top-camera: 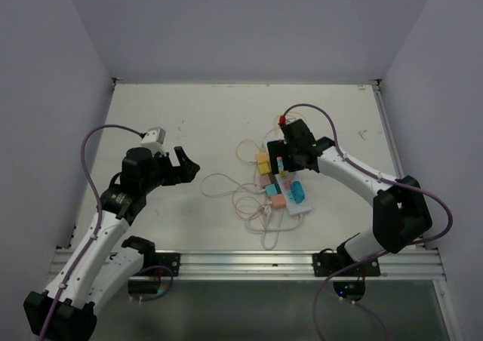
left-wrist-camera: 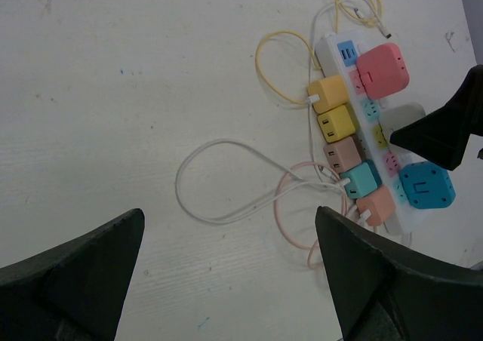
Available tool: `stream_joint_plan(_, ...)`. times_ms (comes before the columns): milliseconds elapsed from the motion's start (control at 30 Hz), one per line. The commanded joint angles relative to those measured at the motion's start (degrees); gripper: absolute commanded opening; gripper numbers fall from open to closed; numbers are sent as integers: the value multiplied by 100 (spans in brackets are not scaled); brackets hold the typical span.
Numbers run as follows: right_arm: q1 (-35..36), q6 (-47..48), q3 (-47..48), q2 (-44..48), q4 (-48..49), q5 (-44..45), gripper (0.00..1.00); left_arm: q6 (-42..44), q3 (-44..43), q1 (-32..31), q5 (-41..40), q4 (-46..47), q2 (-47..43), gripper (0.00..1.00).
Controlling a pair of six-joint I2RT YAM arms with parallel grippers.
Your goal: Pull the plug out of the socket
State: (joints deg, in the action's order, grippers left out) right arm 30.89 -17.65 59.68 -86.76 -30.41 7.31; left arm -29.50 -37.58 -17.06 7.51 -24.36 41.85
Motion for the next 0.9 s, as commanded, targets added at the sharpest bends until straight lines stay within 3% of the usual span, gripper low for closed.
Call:
stream_joint_plan(0, 31, 113, 97, 203, -123, 24, 99, -266, -39, -34, 277, 388, 148, 100)
stream_joint_plan(267, 22, 86, -272, 361, -53, 280, 99, -943, 216, -236, 550, 1327, 692, 98)
stream_joint_plan(600, 4, 51, -404, 1406, -131, 526, 98, -1743, 23, -1826, -240, 2910, 2414, 96)
stream_joint_plan(867, 22, -54, -1115, 2707, -386, 596, 99, -1928, -267, -2346, -426, 3420, 3479, 96)
